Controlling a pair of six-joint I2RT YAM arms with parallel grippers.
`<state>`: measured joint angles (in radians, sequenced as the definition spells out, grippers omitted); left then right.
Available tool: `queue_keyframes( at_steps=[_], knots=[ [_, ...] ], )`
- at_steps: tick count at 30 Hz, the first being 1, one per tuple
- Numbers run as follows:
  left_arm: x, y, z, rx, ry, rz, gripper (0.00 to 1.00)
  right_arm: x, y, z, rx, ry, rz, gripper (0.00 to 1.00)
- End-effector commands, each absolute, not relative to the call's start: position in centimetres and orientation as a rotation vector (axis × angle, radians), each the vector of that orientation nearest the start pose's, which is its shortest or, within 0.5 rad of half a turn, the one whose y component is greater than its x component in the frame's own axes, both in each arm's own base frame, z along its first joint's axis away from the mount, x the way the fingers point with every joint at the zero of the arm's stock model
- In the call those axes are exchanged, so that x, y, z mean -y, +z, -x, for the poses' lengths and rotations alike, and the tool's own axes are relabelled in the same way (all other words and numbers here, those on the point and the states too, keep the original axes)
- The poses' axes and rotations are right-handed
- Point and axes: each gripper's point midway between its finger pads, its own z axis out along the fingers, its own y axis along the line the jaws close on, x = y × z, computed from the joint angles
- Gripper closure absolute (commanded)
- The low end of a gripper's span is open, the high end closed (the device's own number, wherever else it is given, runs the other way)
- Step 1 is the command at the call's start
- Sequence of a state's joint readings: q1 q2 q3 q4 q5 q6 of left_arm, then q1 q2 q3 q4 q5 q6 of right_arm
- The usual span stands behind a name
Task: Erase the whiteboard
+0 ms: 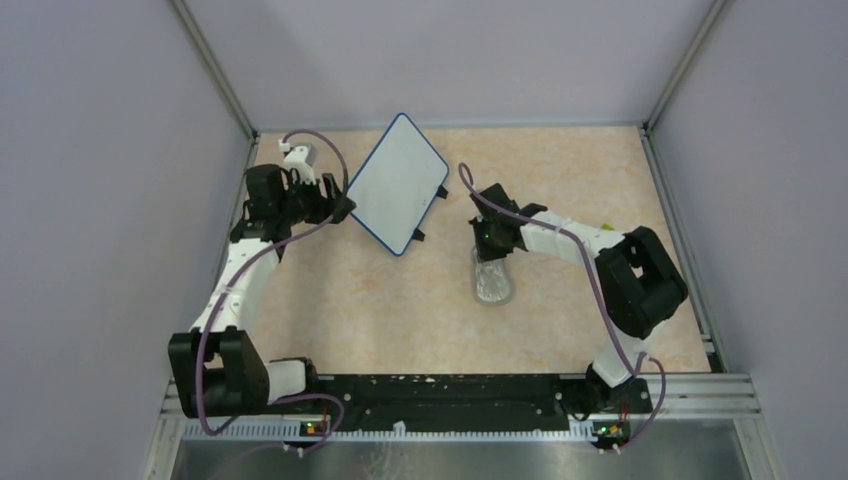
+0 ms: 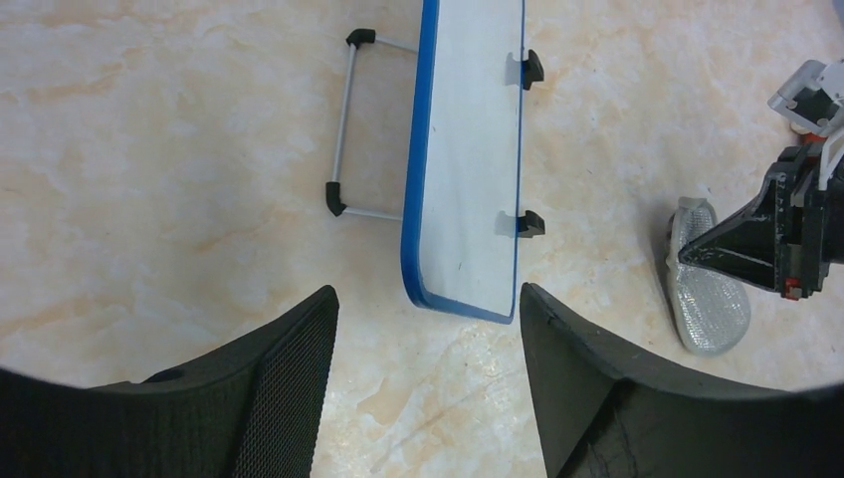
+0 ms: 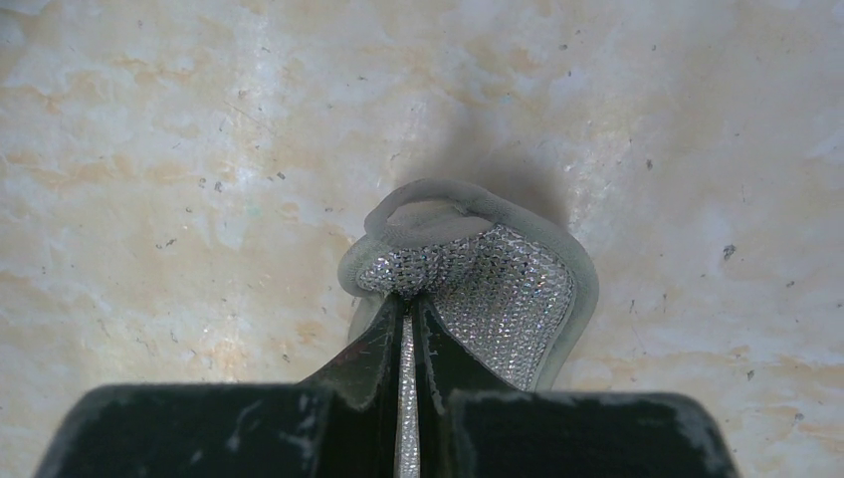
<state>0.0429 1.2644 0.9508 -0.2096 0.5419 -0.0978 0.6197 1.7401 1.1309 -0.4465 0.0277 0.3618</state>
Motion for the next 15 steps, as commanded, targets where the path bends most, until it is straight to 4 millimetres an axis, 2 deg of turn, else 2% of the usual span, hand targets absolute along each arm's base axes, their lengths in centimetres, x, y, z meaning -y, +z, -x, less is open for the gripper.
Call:
queue_keyframes(
  at_steps=[1, 3, 7, 8, 11, 15],
  knots=[
    [7.4, 25.1, -36.9, -1.938, -0.523, -0.197, 0.27, -23.2, 7.1, -31.4, -2.571, 0.295, 0.362, 0.94],
    [8.0, 26.3, -36.4, -1.908, -0.545, -0.211, 0.26, -23.3, 8.2, -31.5, -2.546, 0.306, 0.370, 0.84],
    [10.1, 29.4, -34.7, -1.832, -0.645, -0.276, 0.25, -23.0, 12.1, -31.9, -2.454, 0.320, 0.364, 0.65],
    [11.5, 30.5, -34.0, -1.797, -0.694, -0.320, 0.25, -22.8, 13.2, -31.9, -2.425, 0.321, 0.359, 0.62],
    [14.9, 34.2, -31.5, -1.676, -0.814, -0.443, 0.25, -22.2, 17.8, -32.0, -2.306, 0.343, 0.323, 0.56],
    [18.0, 39.5, -28.4, -1.495, -0.883, -0.579, 0.23, -20.8, 25.7, -31.5, -2.085, 0.393, 0.262, 0.50]
  ],
)
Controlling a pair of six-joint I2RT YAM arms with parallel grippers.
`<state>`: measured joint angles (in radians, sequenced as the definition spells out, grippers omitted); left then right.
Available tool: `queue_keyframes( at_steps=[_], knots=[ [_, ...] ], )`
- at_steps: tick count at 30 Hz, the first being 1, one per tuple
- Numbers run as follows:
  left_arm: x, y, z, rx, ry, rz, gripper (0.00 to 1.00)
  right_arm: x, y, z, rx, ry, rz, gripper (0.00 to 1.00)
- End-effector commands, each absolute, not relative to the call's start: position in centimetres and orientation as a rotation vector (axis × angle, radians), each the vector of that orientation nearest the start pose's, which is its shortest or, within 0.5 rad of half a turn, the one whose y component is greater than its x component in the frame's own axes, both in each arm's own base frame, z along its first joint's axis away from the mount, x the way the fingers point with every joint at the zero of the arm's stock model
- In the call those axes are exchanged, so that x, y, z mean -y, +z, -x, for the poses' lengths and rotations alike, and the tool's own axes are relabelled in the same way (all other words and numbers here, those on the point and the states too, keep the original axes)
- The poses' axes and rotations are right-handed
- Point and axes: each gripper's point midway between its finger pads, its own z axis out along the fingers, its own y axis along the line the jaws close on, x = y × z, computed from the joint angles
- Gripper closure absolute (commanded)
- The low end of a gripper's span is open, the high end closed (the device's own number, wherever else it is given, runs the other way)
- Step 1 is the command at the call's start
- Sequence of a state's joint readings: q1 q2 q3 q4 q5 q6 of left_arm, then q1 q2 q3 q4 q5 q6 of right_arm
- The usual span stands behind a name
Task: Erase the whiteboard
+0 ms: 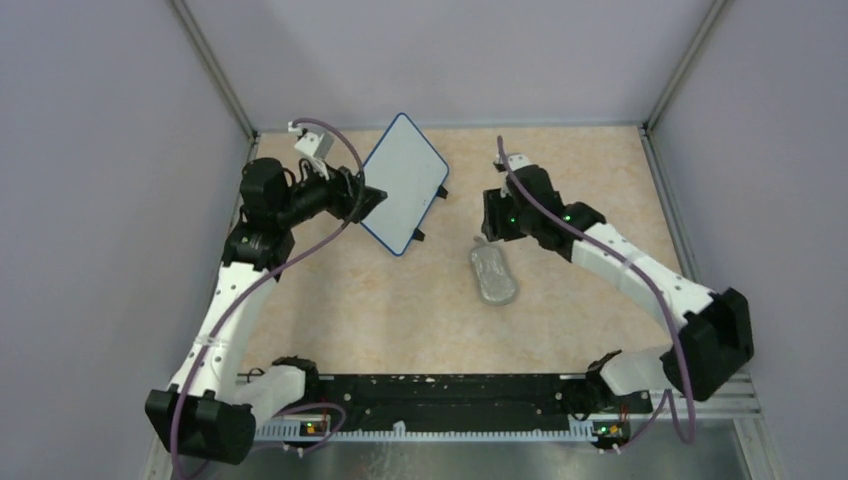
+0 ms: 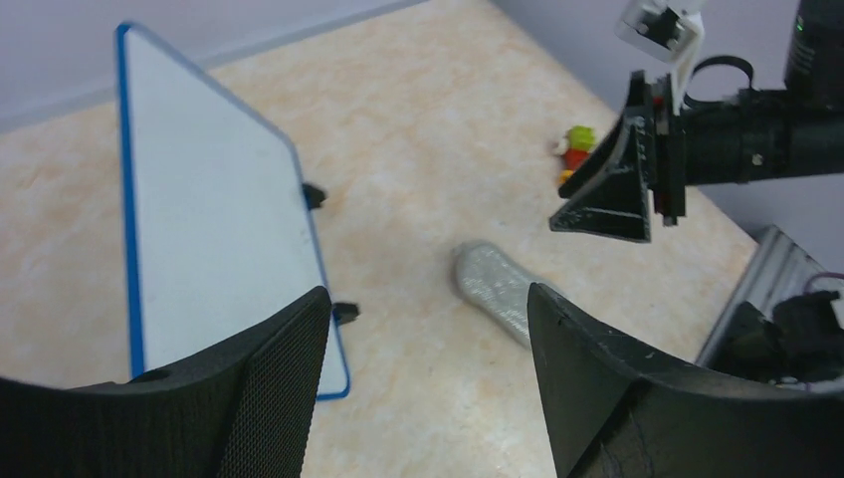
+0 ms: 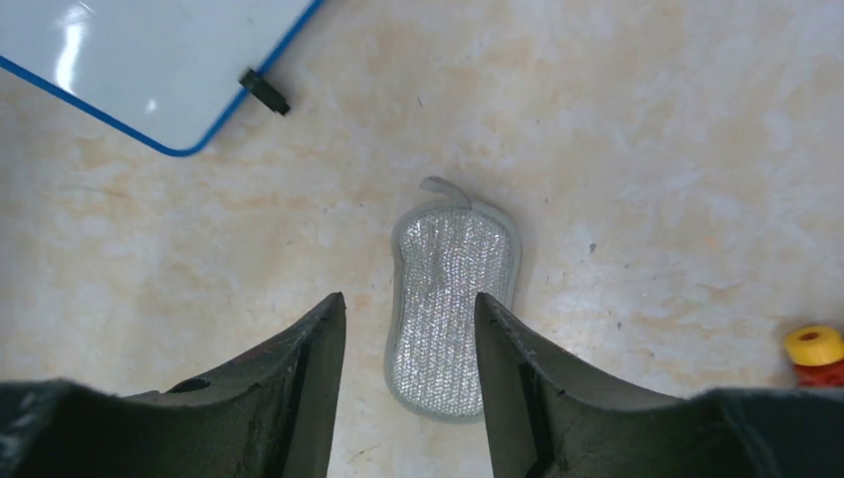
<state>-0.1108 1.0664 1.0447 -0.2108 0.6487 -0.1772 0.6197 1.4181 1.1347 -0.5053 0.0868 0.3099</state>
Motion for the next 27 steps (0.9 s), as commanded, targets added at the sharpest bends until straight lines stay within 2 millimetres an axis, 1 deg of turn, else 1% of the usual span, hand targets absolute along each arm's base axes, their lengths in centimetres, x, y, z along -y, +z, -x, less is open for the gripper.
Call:
queue_keyframes(
  at_steps=[1, 4, 6, 8, 9, 10, 12, 14, 16, 19, 22, 27],
  knots=[
    [18.5, 40.6, -27.6, -1.457, -0.902, -0.605, 0.23, -20.2, 28.2, -31.1, -2.013, 0.406, 0.245, 0.49],
    [19.1, 44.0, -25.4, -1.337, -0.932, -0.662, 0.20, -18.0, 34.2, -29.8, -1.838, 0.408, 0.197, 0.45],
    [19.2, 46.1, -23.9, -1.249, -0.937, -0.689, 0.18, -16.4, 37.8, -28.5, -1.730, 0.409, 0.172, 0.41],
    [19.1, 47.8, -22.5, -1.176, -0.936, -0.710, 0.15, -14.7, 40.9, -27.2, -1.632, 0.407, 0.145, 0.34],
    [19.0, 48.6, -21.6, -1.136, -0.933, -0.723, 0.12, -13.9, 42.1, -26.6, -1.591, 0.402, 0.128, 0.30],
    [19.0, 49.3, -20.8, -1.104, -0.936, -0.738, 0.09, -13.1, 43.6, -25.9, -1.547, 0.400, 0.110, 0.28],
    [19.0, 50.3, -19.6, -1.045, -0.934, -0.757, 0.02, -11.7, 45.8, -24.8, -1.482, 0.386, 0.090, 0.26],
    [18.9, 51.2, -18.7, -1.005, -0.930, -0.767, 0.01, -10.5, 47.5, -23.7, -1.434, 0.377, 0.075, 0.25],
    [18.7, 51.7, -18.2, -0.983, -0.917, -0.764, 0.01, -9.7, 48.9, -22.9, -1.396, 0.370, 0.070, 0.24],
    [18.3, 52.3, -18.0, -0.964, -0.894, -0.742, 0.01, -8.6, 50.2, -22.1, -1.351, 0.355, 0.060, 0.22],
    [18.0, 52.5, -17.9, -0.954, -0.875, -0.722, 0.01, -8.2, 50.5, -21.7, -1.330, 0.348, 0.050, 0.19],
    [17.7, 52.3, -18.6, -0.965, -0.860, -0.692, 0.01, -8.3, 49.8, -22.0, -1.342, 0.337, 0.055, 0.16]
  ],
)
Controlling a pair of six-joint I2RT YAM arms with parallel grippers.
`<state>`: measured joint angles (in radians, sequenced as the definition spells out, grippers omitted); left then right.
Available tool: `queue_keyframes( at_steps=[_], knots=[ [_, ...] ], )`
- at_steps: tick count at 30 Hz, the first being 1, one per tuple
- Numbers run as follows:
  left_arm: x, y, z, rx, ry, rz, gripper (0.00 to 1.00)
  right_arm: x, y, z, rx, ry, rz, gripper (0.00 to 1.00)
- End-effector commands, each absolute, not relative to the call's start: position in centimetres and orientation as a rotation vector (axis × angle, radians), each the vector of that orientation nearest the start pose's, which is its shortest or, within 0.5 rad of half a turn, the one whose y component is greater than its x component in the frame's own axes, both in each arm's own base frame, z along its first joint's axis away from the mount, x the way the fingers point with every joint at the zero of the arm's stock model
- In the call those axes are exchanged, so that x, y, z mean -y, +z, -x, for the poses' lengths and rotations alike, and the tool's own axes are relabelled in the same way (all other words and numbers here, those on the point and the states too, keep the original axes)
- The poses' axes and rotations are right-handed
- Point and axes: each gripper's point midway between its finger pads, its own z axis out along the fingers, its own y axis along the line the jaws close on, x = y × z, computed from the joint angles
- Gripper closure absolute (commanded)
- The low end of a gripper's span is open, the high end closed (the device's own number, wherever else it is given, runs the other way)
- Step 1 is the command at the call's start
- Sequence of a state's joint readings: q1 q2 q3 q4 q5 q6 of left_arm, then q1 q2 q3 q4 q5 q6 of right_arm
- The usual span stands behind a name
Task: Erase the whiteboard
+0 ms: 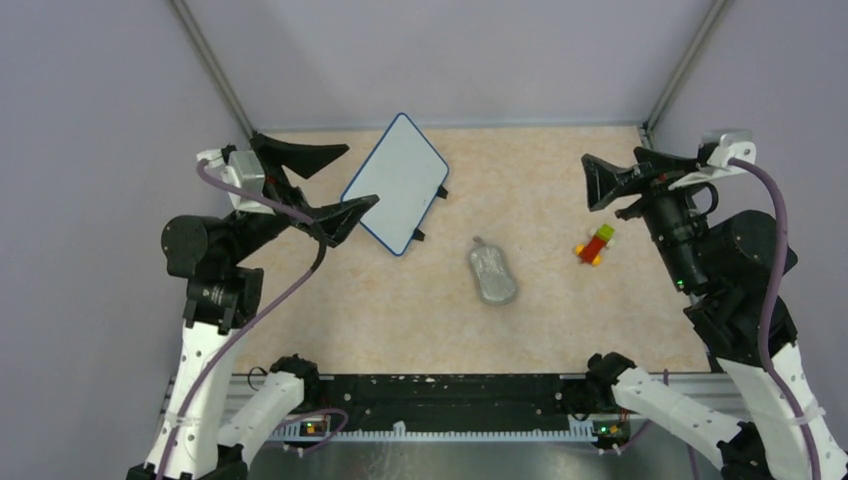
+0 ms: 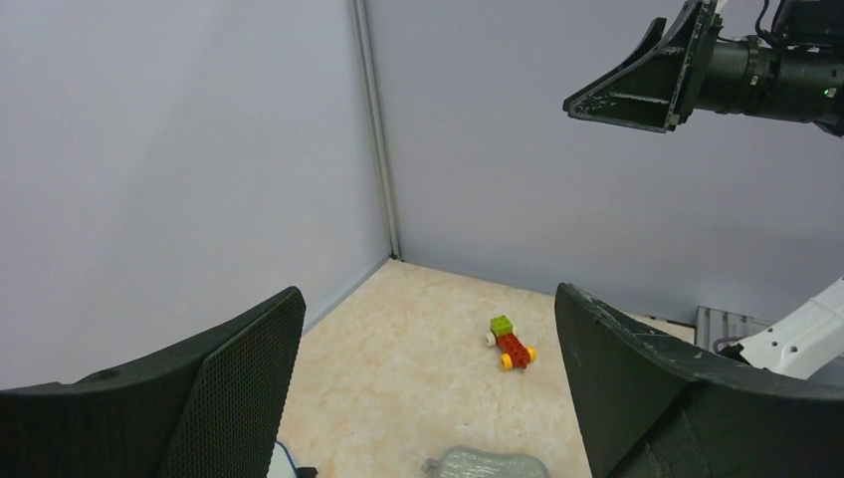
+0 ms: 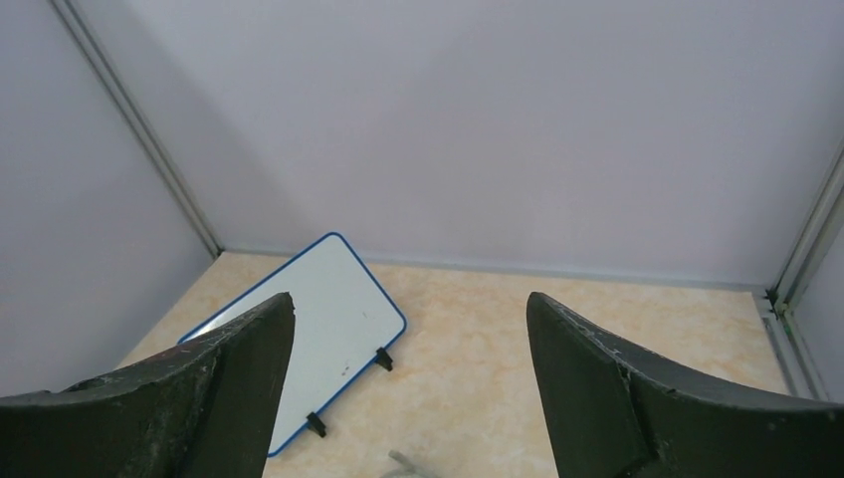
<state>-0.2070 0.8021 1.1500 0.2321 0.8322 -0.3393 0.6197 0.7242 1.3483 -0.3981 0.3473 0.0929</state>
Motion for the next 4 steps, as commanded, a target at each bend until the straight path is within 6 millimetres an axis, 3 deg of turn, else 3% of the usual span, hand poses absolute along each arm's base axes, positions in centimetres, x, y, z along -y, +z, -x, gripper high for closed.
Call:
queue_keyframes(
  at_steps=[1, 4],
  knots=[
    [17.70, 52.27, -18.72, -0.967, -0.857, -0.687, 0.01, -8.24, 49.63, -22.14, -1.346, 0.330, 0.052, 0.16],
    [17.62, 52.31, -18.78, -0.970, -0.854, -0.679, 0.01, -8.24, 49.41, -22.27, -1.339, 0.322, 0.055, 0.15]
  ],
)
